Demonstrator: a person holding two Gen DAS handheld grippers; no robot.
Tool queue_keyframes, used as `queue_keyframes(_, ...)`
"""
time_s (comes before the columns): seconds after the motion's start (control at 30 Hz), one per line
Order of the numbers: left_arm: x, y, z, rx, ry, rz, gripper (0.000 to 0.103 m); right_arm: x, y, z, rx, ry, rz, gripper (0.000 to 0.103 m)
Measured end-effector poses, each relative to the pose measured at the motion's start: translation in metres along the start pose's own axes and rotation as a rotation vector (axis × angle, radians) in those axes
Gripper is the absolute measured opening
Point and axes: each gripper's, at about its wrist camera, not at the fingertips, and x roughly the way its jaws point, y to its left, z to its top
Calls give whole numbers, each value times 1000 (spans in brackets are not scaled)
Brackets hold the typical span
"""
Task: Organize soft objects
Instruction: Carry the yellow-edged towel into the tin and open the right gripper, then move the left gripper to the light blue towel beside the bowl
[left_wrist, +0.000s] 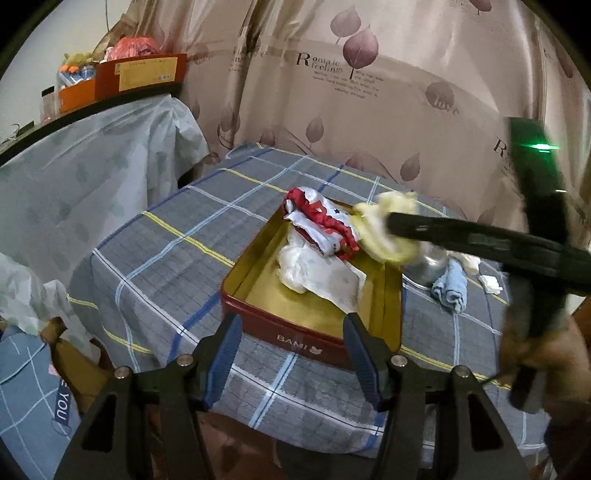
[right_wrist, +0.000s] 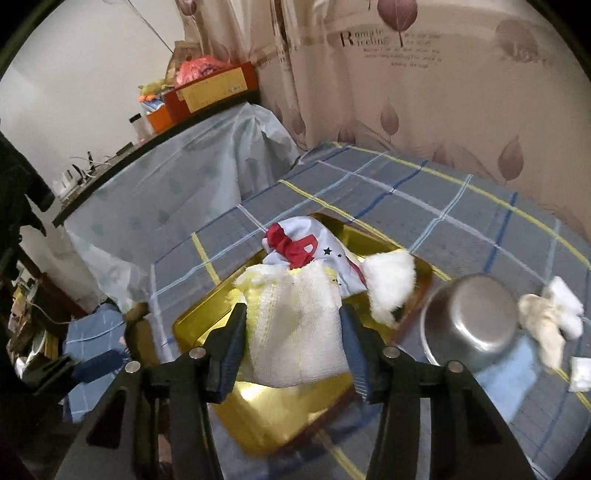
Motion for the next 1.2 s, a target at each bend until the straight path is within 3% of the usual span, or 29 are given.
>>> queue_keyframes(0.23,9,4,2,0,33,4,58,39,-11,-5,-4,36,-62,49)
queue_keyframes(0.5,17,9,4,-12,52,30,58,51,-22,-13,3,61,-85,65)
queue_keyframes(0.73,19,6,2,10,59,71,58,23,-25,-13,36,-48,-61,83)
queue_keyframes(0.97,20,3,1,31,67,86,58,-39,-44,-45,58,-174,-234,96)
queue_keyframes(1.2,20,-5,-3,72,69,107,58,-98,-127,-121,200,-134,-502,100)
